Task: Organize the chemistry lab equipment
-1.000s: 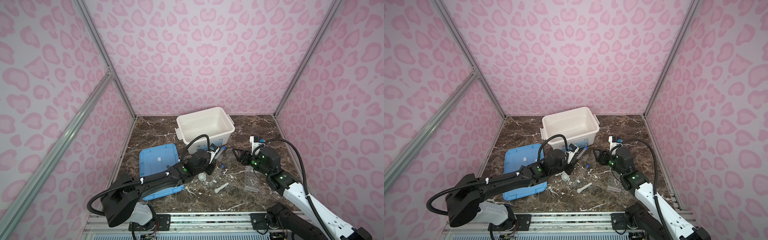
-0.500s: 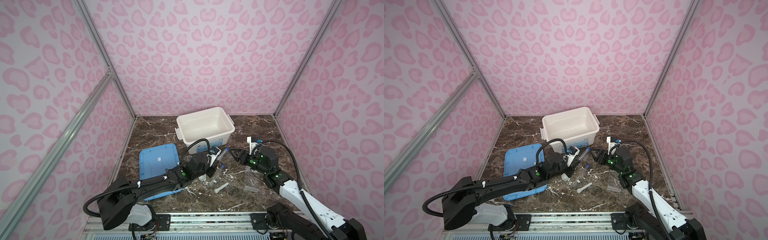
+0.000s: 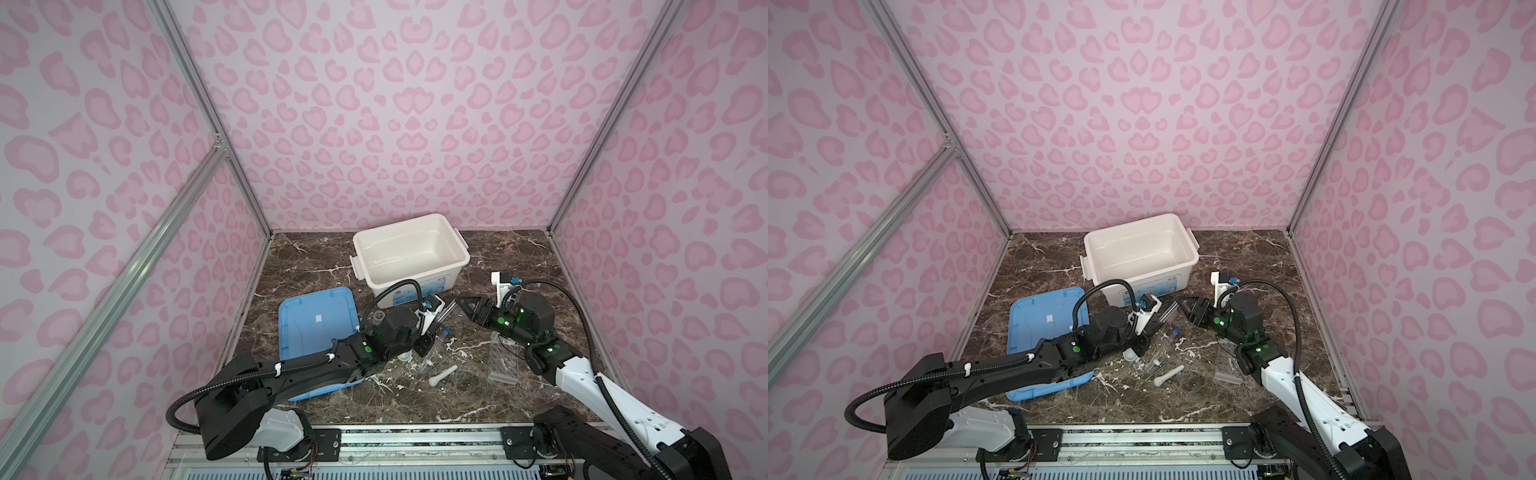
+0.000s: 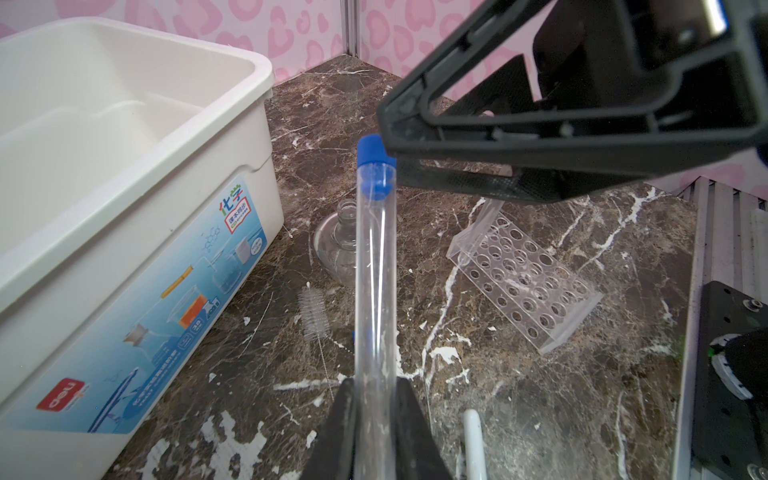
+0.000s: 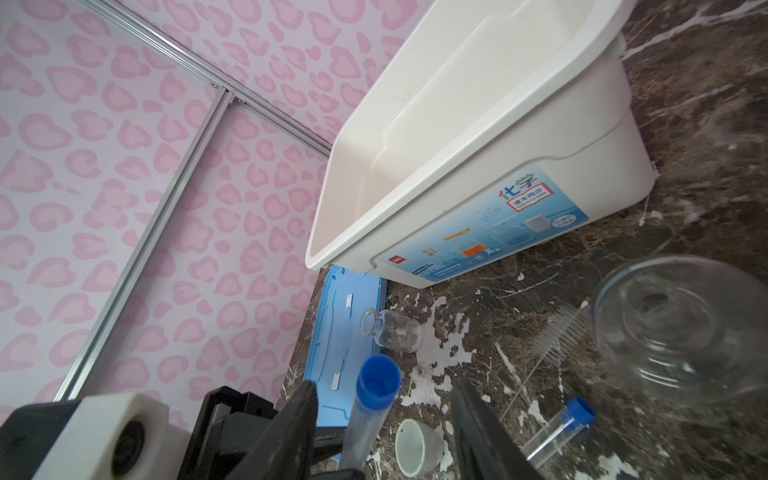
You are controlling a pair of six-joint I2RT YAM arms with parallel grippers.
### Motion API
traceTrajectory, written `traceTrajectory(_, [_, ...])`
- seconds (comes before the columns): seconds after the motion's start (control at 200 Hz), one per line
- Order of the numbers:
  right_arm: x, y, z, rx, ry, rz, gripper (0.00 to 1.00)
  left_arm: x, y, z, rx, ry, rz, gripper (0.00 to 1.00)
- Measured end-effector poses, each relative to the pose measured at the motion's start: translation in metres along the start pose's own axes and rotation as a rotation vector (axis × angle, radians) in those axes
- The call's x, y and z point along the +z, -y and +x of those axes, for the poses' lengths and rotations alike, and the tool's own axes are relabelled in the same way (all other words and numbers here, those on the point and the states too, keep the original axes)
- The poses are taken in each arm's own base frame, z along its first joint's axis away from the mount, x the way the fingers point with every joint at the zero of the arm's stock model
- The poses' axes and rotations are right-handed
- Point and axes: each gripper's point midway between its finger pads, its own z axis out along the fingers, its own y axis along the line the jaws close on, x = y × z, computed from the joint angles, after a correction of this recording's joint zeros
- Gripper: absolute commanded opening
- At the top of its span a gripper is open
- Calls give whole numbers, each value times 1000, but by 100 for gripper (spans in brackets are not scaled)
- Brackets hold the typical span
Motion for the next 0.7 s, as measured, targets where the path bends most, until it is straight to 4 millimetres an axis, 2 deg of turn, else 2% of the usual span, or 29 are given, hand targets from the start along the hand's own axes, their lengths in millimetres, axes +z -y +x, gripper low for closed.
traceTrajectory(0.7, [10,-3,4,37,-39,-37,38,3,3,4,9,-13,13,12])
